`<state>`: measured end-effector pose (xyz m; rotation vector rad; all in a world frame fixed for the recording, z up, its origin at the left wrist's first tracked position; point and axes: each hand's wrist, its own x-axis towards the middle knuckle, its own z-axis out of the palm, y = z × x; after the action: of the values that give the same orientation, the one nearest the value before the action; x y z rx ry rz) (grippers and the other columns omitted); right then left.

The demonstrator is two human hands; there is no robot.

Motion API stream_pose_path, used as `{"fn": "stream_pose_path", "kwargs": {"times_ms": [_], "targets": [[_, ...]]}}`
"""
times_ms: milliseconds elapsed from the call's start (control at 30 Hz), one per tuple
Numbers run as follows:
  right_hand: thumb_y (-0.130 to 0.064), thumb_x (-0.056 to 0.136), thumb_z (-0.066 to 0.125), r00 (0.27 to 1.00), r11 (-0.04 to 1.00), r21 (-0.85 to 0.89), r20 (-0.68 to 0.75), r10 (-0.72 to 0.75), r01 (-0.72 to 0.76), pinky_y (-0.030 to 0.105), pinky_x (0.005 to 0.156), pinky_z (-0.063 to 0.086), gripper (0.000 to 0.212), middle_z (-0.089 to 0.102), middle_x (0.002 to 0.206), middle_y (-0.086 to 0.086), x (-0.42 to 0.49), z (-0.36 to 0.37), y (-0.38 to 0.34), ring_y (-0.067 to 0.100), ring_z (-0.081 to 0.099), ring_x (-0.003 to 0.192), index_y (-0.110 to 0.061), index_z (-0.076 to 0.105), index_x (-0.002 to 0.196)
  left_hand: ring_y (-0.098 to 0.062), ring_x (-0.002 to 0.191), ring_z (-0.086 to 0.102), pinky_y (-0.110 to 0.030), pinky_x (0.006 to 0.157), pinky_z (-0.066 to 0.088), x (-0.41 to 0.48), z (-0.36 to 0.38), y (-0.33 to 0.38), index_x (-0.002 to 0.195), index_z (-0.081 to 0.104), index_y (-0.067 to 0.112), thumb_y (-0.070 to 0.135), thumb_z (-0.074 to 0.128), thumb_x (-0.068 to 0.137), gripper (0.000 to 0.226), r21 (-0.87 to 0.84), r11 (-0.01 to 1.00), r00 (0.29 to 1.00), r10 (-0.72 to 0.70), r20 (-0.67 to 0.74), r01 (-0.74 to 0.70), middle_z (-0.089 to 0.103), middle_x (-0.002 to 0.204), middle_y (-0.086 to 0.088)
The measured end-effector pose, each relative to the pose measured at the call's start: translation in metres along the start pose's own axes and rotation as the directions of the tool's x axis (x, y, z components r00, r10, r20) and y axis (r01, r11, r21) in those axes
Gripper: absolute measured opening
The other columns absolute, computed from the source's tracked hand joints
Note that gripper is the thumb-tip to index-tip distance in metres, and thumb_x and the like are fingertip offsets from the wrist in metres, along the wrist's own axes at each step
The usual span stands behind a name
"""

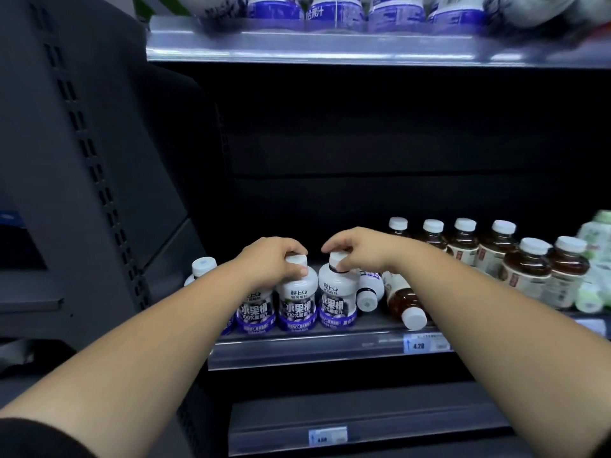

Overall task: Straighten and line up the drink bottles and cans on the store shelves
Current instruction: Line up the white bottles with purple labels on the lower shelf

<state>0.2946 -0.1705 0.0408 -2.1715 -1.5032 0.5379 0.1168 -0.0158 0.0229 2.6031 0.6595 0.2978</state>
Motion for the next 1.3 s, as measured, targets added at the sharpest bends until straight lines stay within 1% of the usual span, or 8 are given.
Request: {"fn": "stream_pose_path", "kwargs": {"times_ms": [100, 600, 733, 833, 967, 1067, 1233, 1300], "targets": [[-0.025, 0.085, 0.075, 0.997, 0.999, -0.032, -0.08, 0.016, -0.018, 0.034, 0.093, 0.053, 0.036, 0.066, 0.115, -0.009, 0.002, 0.002, 0.0, 0.01, 0.063, 0.104, -0.029, 0.065, 0.119, -0.009, 0.101, 0.06, -0.038, 0.093, 0.052, 0.002, 0.0, -0.001, 0.117, 0.062, 0.044, 0.051, 0.074, 0.078, 0.042, 0.003, 1.0, 1.0, 0.012, 0.01, -0.012, 0.064, 0.111, 0.016], [-0.016, 0.091, 0.07, 0.998, 0.998, 0.038, 0.046, -0.048, 0.047, 0.022, 0.09, 0.045, 0.032, 0.066, 0.115, -0.015, -0.002, -0.004, 0.005, 0.003, 0.06, 0.109, -0.034, 0.065, 0.117, -0.008, 0.093, 0.063, -0.037, 0.083, 0.057, 0.004, -0.002, 0.0, 0.112, 0.062, 0.047, 0.048, 0.074, 0.078, 0.037, 0.01, 1.0, 0.999, -0.007, 0.038, 0.007, 0.064, 0.11, 0.015], [-0.021, 0.09, 0.073, 0.999, 0.987, 0.155, 0.016, -0.044, 0.041, 0.024, 0.095, 0.046, 0.042, 0.066, 0.122, -0.013, -0.002, -0.004, 0.016, 0.002, 0.06, 0.113, -0.03, 0.061, 0.129, -0.014, 0.111, 0.061, -0.04, 0.096, 0.051, 0.007, 0.0, 0.01, 0.127, 0.056, 0.043, 0.052, 0.073, 0.076, 0.055, 0.108, 0.994, 0.999, 0.024, 0.049, -0.03, 0.06, 0.127, 0.01], [-0.029, 0.084, 0.079, 0.997, 0.965, 0.26, -0.074, -0.003, 0.022, 0.025, 0.087, 0.051, 0.041, 0.071, 0.109, -0.007, -0.01, -0.01, 0.033, 0.007, 0.066, 0.103, -0.032, 0.063, 0.122, -0.013, 0.118, 0.055, -0.044, 0.103, 0.044, 0.012, 0.005, 0.024, 0.134, 0.051, 0.043, 0.053, 0.074, 0.076, 0.063, 0.16, 0.983, 0.995, 0.088, 0.043, -0.094, 0.058, 0.131, 0.009], [-0.022, 0.086, 0.073, 0.998, 0.999, -0.029, -0.048, 0.031, -0.032, 0.027, 0.08, 0.051, 0.019, 0.067, 0.092, -0.011, -0.024, -0.009, 0.053, 0.012, 0.064, 0.089, -0.031, 0.069, 0.102, -0.011, 0.115, 0.057, -0.043, 0.102, 0.043, 0.022, 0.014, 0.04, 0.132, 0.052, 0.045, 0.054, 0.074, 0.076, 0.06, 0.178, 0.971, 0.987, 0.153, 0.042, -0.158, 0.06, 0.128, 0.012], [-0.017, 0.089, 0.06, 0.988, 0.929, -0.352, 0.057, 0.141, -0.112, 0.034, 0.09, 0.05, 0.033, 0.064, 0.109, -0.01, -0.03, 0.0, 0.056, 0.016, 0.059, 0.1, -0.036, 0.068, 0.114, -0.01, 0.114, 0.058, -0.041, 0.103, 0.043, 0.03, 0.022, 0.047, 0.13, 0.054, 0.045, 0.05, 0.072, 0.08, 0.054, 0.117, 0.974, 0.981, 0.185, 0.062, -0.192, 0.062, 0.125, 0.013], [-0.007, 0.09, 0.045, 0.965, 0.876, -0.465, 0.146, 0.218, -0.128, 0.044, 0.104, 0.039, 0.056, 0.063, 0.124, -0.006, -0.033, 0.008, 0.051, 0.021, 0.056, 0.113, -0.047, 0.058, 0.129, -0.011, 0.115, 0.059, -0.04, 0.101, 0.047, 0.036, 0.034, 0.053, 0.128, 0.056, 0.047, 0.045, 0.065, 0.086, 0.043, 0.094, 0.975, 0.974, 0.191, 0.121, -0.203, 0.064, 0.126, 0.015], [-0.007, 0.092, 0.043, 0.963, 0.859, -0.501, 0.168, 0.213, -0.103, 0.043, 0.099, 0.041, 0.059, 0.061, 0.125, -0.006, -0.031, 0.01, 0.05, 0.021, 0.055, 0.109, -0.051, 0.055, 0.13, -0.011, 0.112, 0.059, -0.037, 0.099, 0.047, 0.04, 0.032, 0.054, 0.123, 0.057, 0.049, 0.044, 0.066, 0.086, 0.038, 0.123, 0.971, 0.973, 0.186, 0.139, -0.204, 0.066, 0.121, 0.015]]}}
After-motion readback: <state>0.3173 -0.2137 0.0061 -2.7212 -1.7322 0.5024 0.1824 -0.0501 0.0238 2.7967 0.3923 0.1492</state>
